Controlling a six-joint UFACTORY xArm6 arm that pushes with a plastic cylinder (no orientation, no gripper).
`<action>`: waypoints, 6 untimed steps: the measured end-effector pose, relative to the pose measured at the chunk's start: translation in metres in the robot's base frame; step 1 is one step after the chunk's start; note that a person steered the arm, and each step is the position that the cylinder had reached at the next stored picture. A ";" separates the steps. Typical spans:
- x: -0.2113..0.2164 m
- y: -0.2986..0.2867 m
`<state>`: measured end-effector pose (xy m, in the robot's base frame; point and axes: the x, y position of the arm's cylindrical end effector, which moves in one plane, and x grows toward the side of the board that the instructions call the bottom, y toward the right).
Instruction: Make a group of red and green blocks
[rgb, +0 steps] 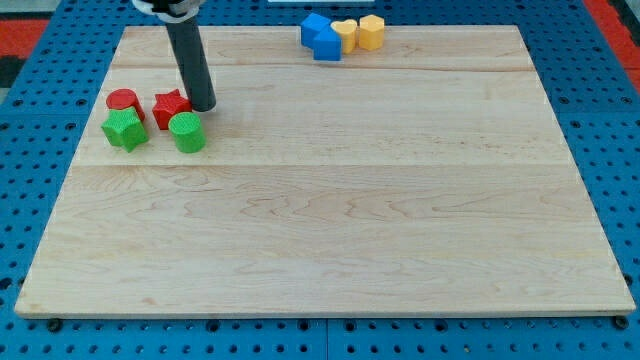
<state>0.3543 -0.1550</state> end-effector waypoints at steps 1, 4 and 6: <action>0.011 -0.015; 0.004 0.014; 0.040 0.033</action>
<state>0.3946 -0.1223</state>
